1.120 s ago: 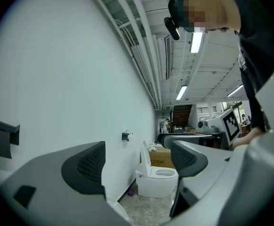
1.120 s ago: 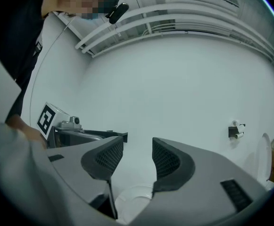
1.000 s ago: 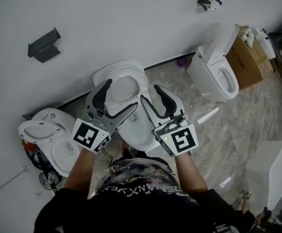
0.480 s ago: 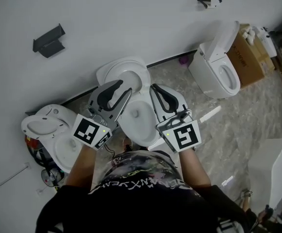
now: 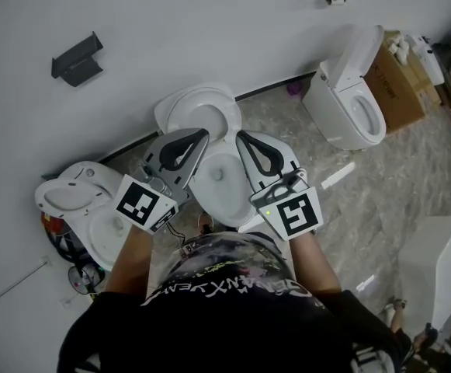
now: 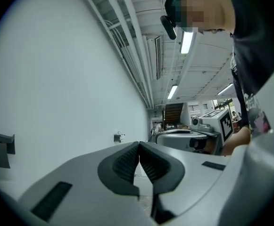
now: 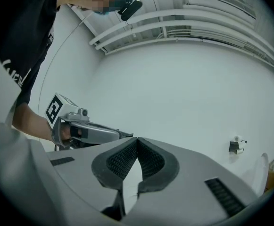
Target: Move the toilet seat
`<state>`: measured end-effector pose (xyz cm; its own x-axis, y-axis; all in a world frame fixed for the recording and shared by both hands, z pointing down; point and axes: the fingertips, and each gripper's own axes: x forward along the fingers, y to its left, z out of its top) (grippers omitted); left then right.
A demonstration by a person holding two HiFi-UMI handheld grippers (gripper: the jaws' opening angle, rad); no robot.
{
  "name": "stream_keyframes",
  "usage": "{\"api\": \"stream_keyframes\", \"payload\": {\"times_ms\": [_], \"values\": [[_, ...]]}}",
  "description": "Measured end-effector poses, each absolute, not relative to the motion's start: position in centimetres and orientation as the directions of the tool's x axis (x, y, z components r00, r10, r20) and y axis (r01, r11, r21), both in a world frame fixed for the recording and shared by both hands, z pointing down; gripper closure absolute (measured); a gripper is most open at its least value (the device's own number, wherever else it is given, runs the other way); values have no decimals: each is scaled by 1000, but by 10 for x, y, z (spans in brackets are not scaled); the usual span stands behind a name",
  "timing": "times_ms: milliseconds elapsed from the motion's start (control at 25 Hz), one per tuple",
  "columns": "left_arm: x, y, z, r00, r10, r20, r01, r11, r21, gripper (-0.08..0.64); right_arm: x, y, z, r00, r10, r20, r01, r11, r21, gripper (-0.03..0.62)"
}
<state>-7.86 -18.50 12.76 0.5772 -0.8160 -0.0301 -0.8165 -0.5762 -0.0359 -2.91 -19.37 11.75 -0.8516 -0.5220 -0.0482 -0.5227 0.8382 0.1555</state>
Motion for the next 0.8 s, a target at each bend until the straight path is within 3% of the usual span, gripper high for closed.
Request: {"api": "stream_keyframes", "payload": {"times_ms": [800], "values": [[-81, -189, 128, 576, -817, -14, -816, -574, -67, 537, -37, -196, 117, -875, -481, -59, -483, 856, 184, 594]]}}
